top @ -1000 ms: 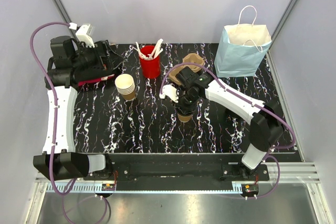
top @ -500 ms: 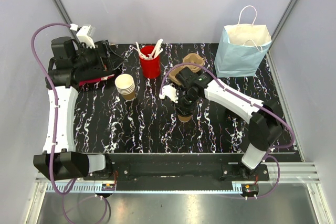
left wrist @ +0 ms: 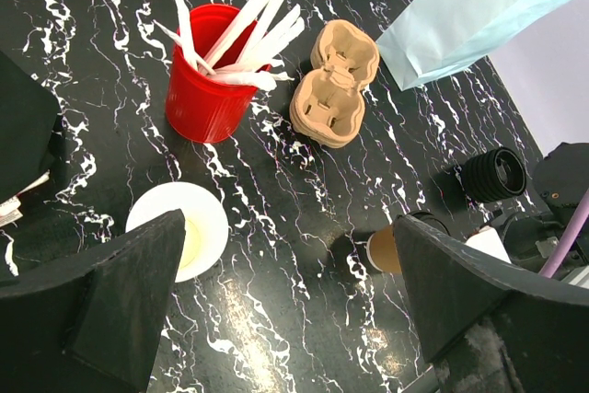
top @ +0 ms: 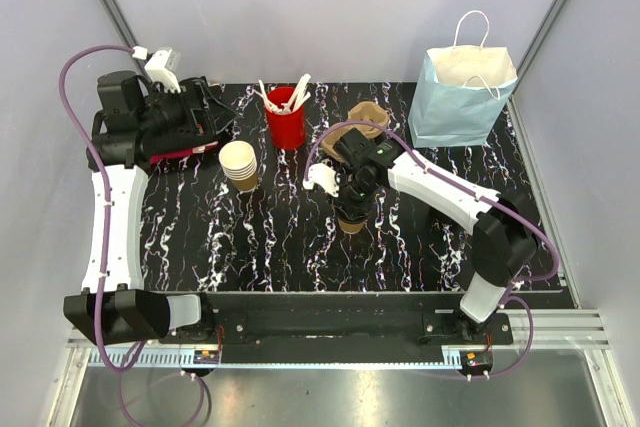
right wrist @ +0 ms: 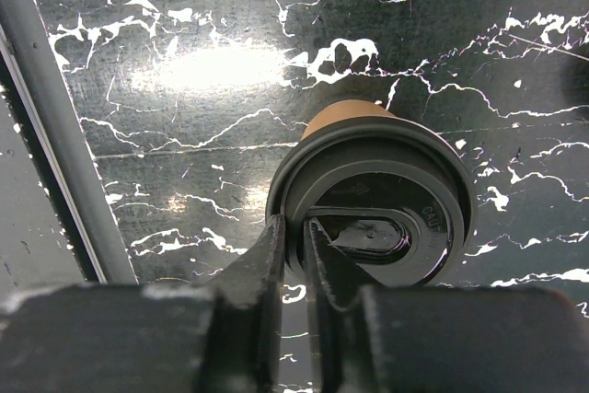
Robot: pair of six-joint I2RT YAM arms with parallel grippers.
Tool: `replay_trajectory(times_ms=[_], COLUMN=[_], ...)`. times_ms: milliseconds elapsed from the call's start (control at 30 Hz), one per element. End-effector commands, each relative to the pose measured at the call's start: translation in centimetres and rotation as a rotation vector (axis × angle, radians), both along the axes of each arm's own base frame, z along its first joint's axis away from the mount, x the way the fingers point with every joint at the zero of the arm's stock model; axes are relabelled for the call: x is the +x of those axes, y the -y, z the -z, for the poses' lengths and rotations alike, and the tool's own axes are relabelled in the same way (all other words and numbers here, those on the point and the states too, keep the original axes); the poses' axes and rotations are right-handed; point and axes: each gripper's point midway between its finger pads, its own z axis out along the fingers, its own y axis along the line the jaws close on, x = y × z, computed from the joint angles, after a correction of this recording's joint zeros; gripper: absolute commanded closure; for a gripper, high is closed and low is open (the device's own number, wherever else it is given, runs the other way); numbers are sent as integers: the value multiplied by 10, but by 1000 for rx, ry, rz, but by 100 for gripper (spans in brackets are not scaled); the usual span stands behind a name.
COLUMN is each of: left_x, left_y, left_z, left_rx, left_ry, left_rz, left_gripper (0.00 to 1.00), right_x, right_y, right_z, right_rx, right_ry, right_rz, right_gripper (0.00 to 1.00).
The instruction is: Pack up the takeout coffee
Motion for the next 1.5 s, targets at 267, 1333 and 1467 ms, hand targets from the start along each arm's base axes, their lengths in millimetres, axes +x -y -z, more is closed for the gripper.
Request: replay_trajectory(times_ms=[267, 1333, 1467], left_x=[-3, -32, -33], left_y=[1, 89, 125], left_z=[-20, 14, 38], left_rx=[-3, 17, 49], left_ry=[84, 33, -30], left_rz=[15, 377, 476], left_gripper=[1, 1, 1], right_x=[1, 58, 60], right_y=[-9, 65, 78], right_z=[-20, -134, -135], right_rx=[53, 270, 328], right_ry=[35, 271, 265], right_rz=[-18, 419, 497], right_gripper=[71, 0, 0])
